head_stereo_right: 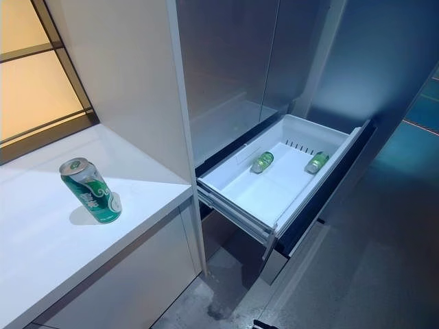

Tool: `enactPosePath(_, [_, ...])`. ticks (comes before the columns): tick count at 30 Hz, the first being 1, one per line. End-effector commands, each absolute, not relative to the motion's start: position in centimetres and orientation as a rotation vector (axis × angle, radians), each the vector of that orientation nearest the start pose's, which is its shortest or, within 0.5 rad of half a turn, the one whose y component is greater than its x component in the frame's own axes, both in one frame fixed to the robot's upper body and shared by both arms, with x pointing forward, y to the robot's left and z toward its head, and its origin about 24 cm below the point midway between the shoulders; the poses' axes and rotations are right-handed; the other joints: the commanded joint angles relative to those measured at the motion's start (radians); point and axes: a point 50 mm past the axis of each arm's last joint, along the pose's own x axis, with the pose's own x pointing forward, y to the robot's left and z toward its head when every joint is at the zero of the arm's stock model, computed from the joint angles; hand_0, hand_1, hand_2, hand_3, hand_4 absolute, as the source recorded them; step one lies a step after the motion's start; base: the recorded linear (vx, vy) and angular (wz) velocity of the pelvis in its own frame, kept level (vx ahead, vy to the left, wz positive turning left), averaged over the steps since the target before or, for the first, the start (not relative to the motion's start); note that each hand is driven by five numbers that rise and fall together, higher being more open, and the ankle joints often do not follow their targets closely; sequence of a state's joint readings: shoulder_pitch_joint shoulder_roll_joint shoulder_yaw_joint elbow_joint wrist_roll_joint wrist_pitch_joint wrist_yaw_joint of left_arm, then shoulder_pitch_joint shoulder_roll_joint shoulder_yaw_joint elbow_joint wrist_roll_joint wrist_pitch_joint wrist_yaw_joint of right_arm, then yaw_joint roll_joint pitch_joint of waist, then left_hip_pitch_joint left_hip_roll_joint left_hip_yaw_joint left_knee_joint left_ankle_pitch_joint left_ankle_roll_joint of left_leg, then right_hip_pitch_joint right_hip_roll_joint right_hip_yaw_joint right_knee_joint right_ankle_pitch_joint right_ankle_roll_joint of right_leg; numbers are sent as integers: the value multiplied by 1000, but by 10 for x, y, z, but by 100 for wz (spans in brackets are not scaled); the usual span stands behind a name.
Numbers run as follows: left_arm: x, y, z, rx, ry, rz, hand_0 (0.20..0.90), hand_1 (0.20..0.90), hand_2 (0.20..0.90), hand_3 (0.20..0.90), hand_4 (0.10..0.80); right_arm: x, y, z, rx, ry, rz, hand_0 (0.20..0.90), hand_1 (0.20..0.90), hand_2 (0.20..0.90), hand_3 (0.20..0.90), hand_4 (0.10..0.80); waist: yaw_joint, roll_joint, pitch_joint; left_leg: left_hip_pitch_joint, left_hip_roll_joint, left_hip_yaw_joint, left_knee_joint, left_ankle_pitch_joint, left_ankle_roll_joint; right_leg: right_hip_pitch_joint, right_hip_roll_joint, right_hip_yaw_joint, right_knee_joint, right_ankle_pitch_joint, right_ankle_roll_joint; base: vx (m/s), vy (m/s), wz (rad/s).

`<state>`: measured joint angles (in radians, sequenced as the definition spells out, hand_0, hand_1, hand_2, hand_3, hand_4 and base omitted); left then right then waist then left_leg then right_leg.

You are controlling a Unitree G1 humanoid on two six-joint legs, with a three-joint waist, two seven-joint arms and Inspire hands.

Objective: Put drinks into fridge and close the fridge

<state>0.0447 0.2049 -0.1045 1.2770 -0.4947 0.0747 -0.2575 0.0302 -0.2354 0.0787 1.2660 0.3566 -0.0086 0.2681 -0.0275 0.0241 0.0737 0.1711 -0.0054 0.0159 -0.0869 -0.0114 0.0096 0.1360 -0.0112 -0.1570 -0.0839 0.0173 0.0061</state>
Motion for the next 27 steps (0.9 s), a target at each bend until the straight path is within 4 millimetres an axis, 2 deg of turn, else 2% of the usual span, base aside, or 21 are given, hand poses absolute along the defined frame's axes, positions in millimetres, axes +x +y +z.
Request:
enactPosePath(1, [77,211,-168,-358,1245,103,900,900,900,900,800,85,-228,-162,230,1199,-77,900,900,900,900,800,23,-21,-4,-32,-43,57,51,-70,6,-30,-5,26,96,-96,54,0,0,0])
enactPosePath(7, [80,214,-167,-352,1225,130,900,900,900,900,800,87,-228,-162,225,1197,-73,900,900,900,900,800,22,-20,-2,-33,-43,55,52,-70,7,-32,-4,29,98,-97,54,0,0,0])
enactPosePath(12, [91,221,-163,-218,1141,143,900,900,900,900,800,87,-230,-161,215,1198,-66,900,900,900,900,800,19,-19,0,-35,-42,56,54,-70,5,-33,-4,30,99,-97,54,0,0,0])
enactPosePath(15, [110,223,-155,-50,1022,39,900,900,900,900,800,89,-231,-161,198,1199,-54,900,900,900,900,800,16,-14,0,-37,-41,58,55,-68,6,-36,-2,32,100,-97,53,0,0,0])
enactPosePath(19, [134,217,-144,77,877,-73,900,900,900,900,800,92,-234,-159,178,1199,-36,900,900,900,900,800,10,-8,1,-37,-40,59,53,-66,5,-39,1,38,101,-97,53,0,0,0])
enactPosePath(24, [178,204,-119,101,669,-225,900,900,900,900,800,99,-238,-157,151,1201,-10,900,900,900,900,800,3,-1,1,-37,-37,65,51,-63,5,-42,4,48,103,-95,56,0,0,0])
enactPosePath(27, [188,196,-110,169,587,-327,900,900,900,900,800,101,-239,-156,140,1202,4,900,900,900,900,800,0,2,-1,-39,-36,71,49,-63,8,-47,5,52,104,-95,57,0,0,0])
